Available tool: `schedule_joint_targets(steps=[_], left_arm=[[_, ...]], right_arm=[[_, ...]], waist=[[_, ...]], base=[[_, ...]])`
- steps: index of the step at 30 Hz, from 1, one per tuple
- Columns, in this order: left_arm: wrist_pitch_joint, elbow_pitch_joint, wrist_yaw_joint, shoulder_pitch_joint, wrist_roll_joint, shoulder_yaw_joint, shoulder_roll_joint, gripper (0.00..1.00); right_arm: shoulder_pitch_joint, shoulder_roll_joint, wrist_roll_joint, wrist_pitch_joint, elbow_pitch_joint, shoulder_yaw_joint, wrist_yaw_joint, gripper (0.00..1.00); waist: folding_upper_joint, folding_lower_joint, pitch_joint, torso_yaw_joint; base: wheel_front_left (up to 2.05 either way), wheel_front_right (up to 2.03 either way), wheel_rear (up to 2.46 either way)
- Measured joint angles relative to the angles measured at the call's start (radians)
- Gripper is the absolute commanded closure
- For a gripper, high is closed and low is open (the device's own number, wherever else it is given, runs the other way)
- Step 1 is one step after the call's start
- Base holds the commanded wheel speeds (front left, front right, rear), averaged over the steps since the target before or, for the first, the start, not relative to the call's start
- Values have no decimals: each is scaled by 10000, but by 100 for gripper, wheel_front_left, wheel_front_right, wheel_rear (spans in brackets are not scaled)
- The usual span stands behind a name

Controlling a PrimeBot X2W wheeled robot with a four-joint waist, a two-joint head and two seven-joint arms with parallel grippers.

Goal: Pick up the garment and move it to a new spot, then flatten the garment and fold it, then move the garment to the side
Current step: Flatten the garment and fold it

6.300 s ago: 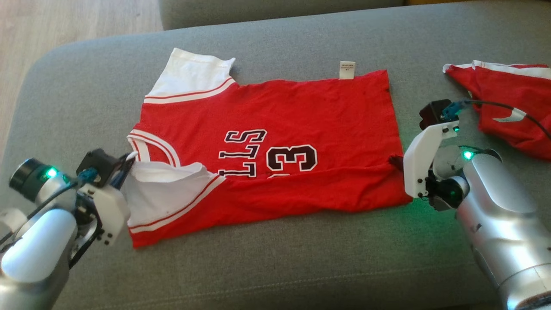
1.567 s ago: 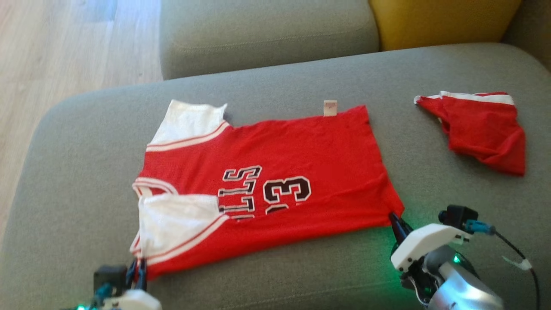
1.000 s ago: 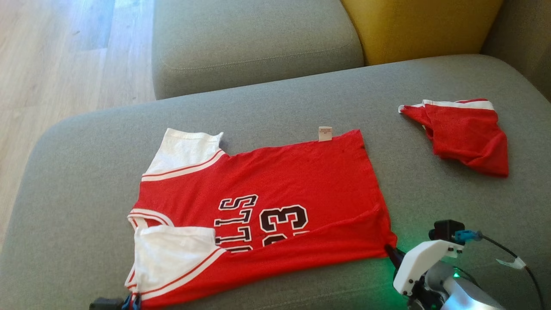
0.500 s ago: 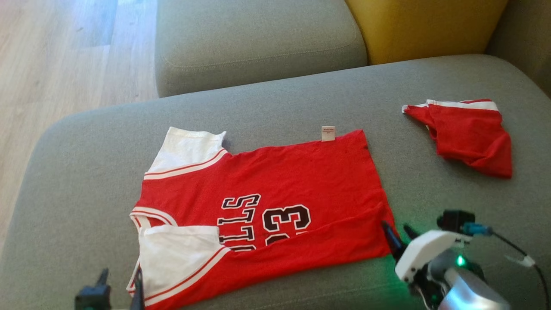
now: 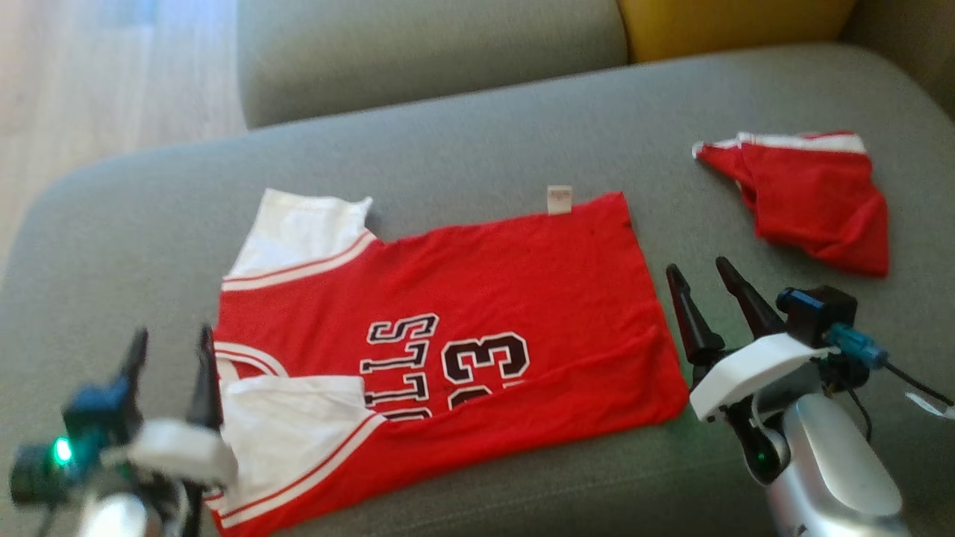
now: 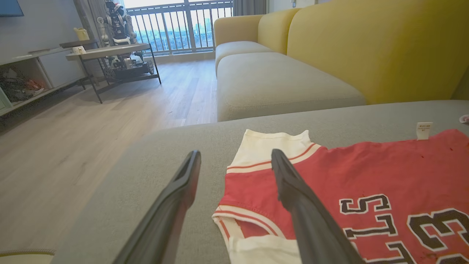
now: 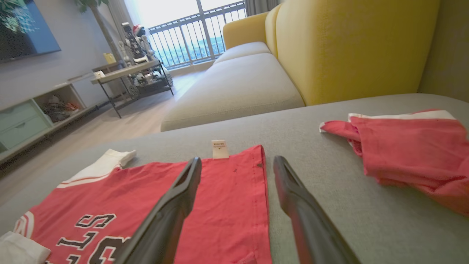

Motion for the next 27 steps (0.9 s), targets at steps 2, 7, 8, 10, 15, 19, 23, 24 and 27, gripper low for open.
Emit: schedule_joint_targets(steps=[2, 7, 8, 10, 15, 19, 23, 24, 27], left_arm=[[408, 48, -238, -546, -75, -6, 267, 0], [1432, 625, -1195, -2597, -268, -23, 982, 0], [1710, 838, -1392, -3024, -692, 109, 974, 0], [2253, 1348, -1839, -3853, -991, 121, 1246, 0], [3492, 2589, -2435, -5685, -1254, 35, 2301, 0], [4305, 3519, -2592, -6832, -1346, -464, 2801, 0], [4874, 4366, -2596, -7567, -1452, -1014, 3095, 0], [4972, 4564, -2598, -7707, -1448, -1164, 3152, 0], [5237, 5122, -2667, -8077, -1452, -1664, 3344, 0]], right_arm=[[219, 142, -389, 282, -654, -161, 0, 0], [26, 155, -600, 880, -2383, -23, 0, 0], [-45, 165, -523, 949, -2633, 98, 0, 0], [-198, 173, -359, 980, -3055, 305, 0, 0], [-787, 173, -234, 1016, -3636, 917, 0, 0], [-1193, 171, -140, 963, -3906, 1273, 0, 0], [-1352, 167, 17, 851, -4015, 1360, 0, 0], [-1352, 169, 15, 823, -4033, 1373, 0, 0], [-1353, 169, 15, 771, -4092, 1375, 0, 0]], waist=[[0, 0, 261, -73], [0, 2, 1123, -310], [0, 2, 1305, -376], [0, 3, 1678, -534], [0, 4, 2552, -1075], [0, 3, 3136, -1573], [0, 3, 3617, -1982], [0, 2, 3711, -2063], [0, 2, 3960, -2271]], base=[[0, 0, 0], [0, 0, 0], [0, 0, 0], [0, 0, 0], [0, 0, 0], [0, 0, 0], [0, 0, 0], [0, 0, 0], [0, 0, 0]])
